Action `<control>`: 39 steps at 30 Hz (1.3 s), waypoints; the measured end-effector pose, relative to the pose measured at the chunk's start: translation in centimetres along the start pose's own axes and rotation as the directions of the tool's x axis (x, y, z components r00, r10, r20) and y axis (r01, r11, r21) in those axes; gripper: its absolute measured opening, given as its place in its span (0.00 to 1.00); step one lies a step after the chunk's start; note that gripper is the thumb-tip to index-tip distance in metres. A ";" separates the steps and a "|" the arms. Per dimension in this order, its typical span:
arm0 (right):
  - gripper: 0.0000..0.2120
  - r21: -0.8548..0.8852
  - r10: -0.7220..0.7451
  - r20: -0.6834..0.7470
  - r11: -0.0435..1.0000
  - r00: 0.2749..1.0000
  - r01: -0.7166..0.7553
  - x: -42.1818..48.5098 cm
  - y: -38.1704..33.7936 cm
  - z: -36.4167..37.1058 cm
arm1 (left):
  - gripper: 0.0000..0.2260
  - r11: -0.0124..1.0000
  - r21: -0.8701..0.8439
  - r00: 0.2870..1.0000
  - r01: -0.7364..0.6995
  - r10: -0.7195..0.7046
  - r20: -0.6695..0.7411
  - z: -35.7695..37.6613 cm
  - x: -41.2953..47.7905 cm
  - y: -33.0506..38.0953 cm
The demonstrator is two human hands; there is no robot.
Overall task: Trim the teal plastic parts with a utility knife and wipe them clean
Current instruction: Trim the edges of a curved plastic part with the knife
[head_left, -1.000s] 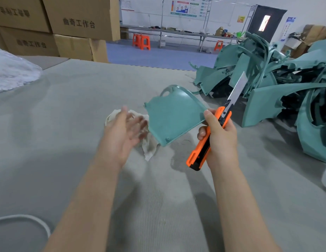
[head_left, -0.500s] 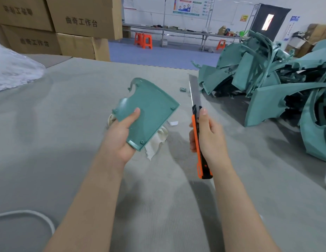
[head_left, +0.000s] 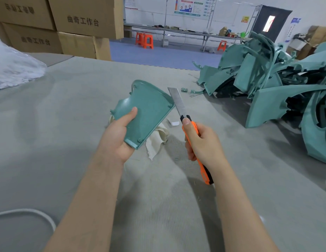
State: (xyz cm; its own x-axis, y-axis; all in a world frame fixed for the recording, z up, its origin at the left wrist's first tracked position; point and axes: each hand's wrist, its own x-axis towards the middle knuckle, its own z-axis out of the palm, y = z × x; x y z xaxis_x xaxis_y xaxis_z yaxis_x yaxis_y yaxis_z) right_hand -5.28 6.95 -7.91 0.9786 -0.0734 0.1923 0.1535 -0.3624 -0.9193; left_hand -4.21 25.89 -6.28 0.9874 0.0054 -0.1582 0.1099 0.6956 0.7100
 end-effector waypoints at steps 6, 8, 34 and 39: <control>0.25 0.032 0.031 0.046 0.999 0.998 -0.033 -0.1 -0.4 0.0 | 0.10 0.999 0.022 1.000 0.024 -0.024 -0.011 -0.2 0.2 0.1; 0.25 0.037 0.038 0.072 0.998 0.997 -0.041 -0.2 -0.5 -0.1 | 0.10 0.999 0.023 1.000 0.026 -0.025 -0.009 -0.3 0.2 0.2; 0.19 0.044 -0.044 0.288 0.999 0.957 0.032 -1.4 -1.9 0.5 | 0.11 0.997 -0.079 0.999 -0.018 0.015 -0.040 0.2 0.3 0.2; 0.11 0.052 -0.134 0.106 0.990 0.985 0.129 -0.7 -1.4 0.0 | 0.12 0.996 -0.084 0.999 -0.017 0.013 -0.046 0.3 0.2 0.1</control>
State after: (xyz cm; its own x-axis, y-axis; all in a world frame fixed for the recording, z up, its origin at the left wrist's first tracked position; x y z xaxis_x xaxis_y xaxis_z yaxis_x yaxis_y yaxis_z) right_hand -6.20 7.56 -6.77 0.9583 0.0744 0.2759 0.2850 -0.3205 -0.9034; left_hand -3.96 25.77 -6.01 0.9825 0.0475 -0.1799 0.0830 0.7532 0.6526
